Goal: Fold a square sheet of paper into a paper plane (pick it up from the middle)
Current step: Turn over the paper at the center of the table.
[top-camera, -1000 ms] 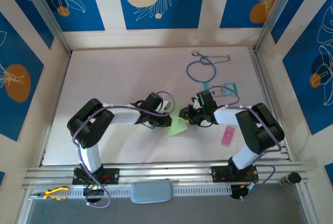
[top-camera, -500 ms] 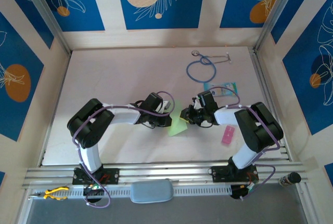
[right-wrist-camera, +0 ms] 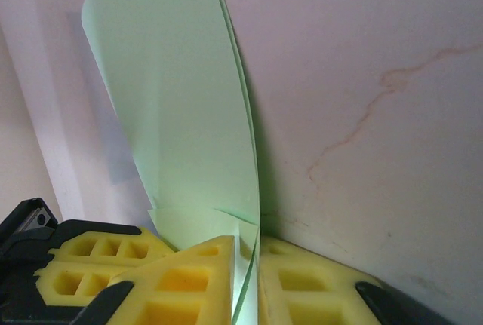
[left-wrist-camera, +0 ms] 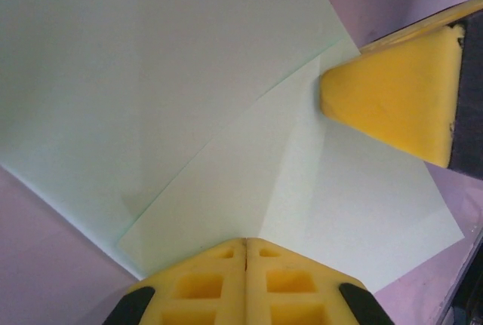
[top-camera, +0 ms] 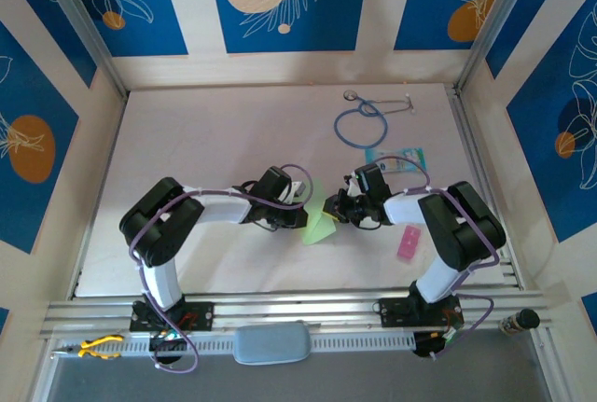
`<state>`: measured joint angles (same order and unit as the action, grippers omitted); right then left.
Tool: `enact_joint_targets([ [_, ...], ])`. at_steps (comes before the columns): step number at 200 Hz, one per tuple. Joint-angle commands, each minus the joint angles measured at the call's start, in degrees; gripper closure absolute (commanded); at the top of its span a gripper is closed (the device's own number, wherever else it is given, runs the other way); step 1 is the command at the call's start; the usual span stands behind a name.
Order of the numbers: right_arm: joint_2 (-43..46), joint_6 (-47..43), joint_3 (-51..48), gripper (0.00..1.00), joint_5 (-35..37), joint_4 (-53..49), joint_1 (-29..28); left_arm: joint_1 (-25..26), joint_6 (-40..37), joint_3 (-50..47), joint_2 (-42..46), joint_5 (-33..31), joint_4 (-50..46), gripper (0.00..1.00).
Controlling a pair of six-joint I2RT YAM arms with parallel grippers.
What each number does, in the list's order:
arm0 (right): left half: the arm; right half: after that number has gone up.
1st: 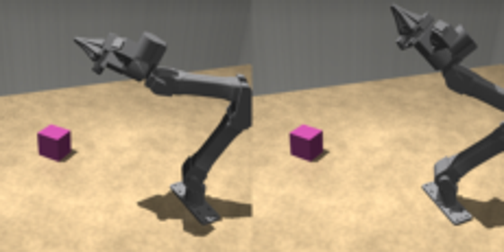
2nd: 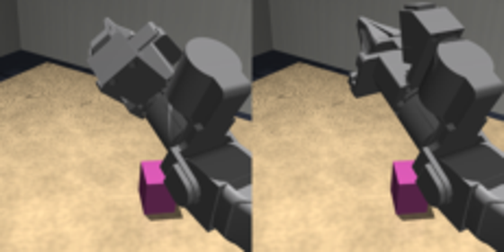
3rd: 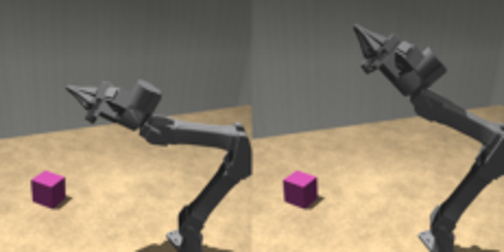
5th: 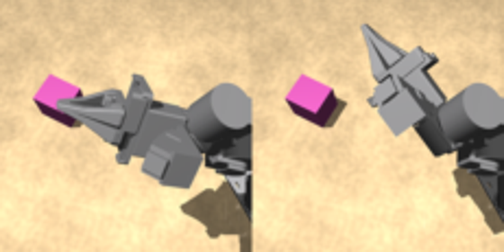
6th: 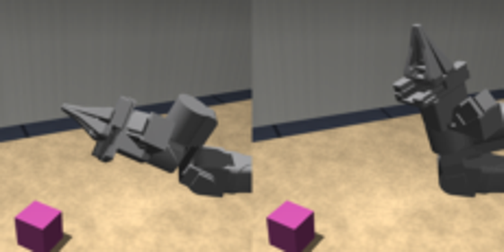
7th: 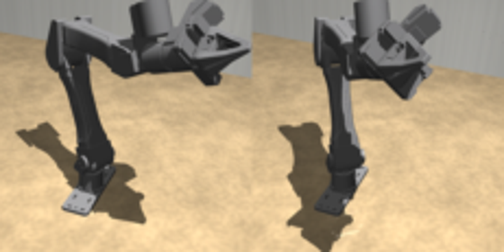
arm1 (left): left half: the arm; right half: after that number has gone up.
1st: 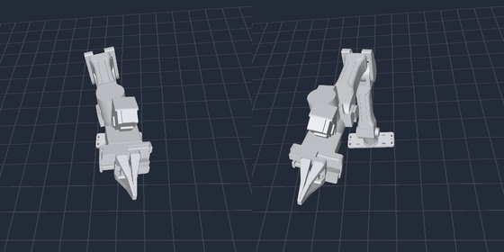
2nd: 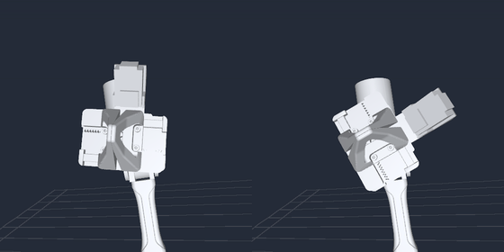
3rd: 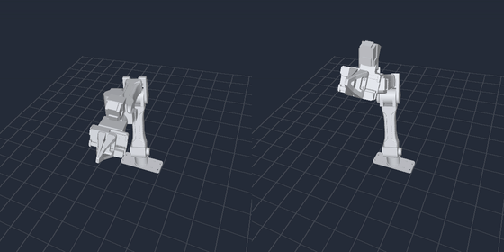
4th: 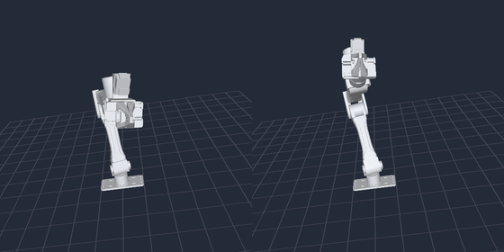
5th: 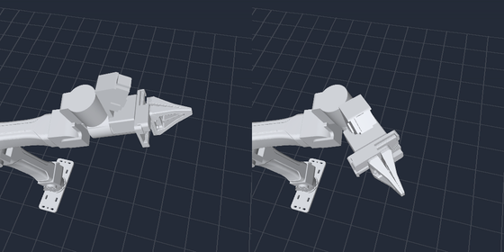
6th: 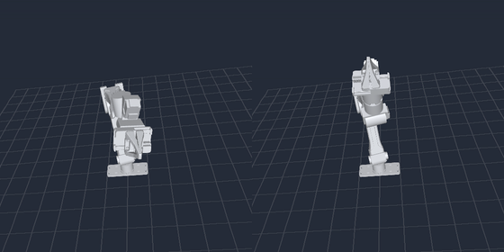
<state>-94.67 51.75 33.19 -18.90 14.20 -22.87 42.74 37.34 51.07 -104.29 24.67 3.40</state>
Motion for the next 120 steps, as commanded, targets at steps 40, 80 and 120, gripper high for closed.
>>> enact_joint_targets([
  [40,0.2,-0.4,-1.1,0.93,-1.6,1.6,0.8,-0.7,0.3,-1.4,3.1,0.2,0.9,0.9],
  [80,6.5,-5.2,0.3,0.95,1.9,-7.2,1.0,-0.8,-0.4,-4.9,10.0,-6.0,3.3,0.79],
  [120,15.0,-13.1,6.1,0.95,11.8,-25.7,0.8,-1.5,-2.7,-8.9,20.5,-14.9,2.1,0.7],
])
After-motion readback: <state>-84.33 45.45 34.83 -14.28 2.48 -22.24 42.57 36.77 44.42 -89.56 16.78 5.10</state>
